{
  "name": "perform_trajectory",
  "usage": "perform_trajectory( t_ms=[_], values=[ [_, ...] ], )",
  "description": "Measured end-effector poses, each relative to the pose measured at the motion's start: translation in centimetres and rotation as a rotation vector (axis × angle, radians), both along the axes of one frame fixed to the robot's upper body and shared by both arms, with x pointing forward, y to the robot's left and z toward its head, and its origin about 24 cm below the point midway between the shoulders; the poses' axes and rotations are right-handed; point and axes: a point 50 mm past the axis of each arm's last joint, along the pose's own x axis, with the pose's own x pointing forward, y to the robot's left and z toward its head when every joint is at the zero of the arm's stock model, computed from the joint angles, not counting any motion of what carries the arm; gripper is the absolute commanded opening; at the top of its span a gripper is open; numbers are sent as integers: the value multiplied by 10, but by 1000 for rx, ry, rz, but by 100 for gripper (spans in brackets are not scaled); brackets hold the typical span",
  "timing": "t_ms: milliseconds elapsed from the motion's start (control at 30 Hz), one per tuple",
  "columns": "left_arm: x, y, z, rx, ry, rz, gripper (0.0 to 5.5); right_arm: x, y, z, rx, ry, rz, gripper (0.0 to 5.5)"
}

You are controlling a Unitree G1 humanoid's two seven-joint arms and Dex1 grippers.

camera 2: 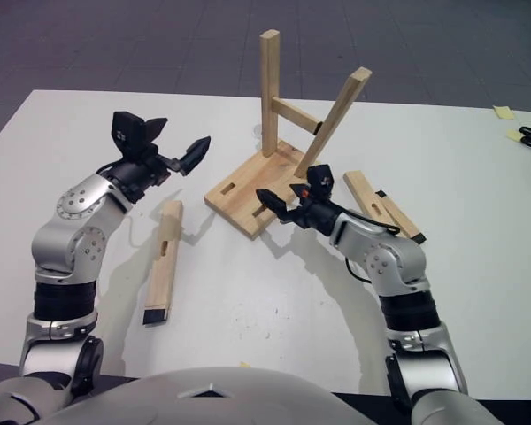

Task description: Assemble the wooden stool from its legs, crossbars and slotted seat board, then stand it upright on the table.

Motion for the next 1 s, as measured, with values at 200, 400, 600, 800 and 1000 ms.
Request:
perform_trajectory(
  t_ms=[200,400,600,800,1000],
  values=[
    [-4,-7,-11,72,21,-55,540,18,10,-13,-110,-11,66,539],
    [-4,-4,-22,102,52,-57,540,35,14,-24,-209,59,100,539],
    [-4,4,-29,127,63,-34,540,17,-17,-24,-419,2,178,539],
    [-2,7,-34,142,70,-21,540,-20,-50,-28,-461,68,229,539],
    [20,15,-52,279,81,54,540,-13,-65,0,-405,-25,46,539]
  ],
)
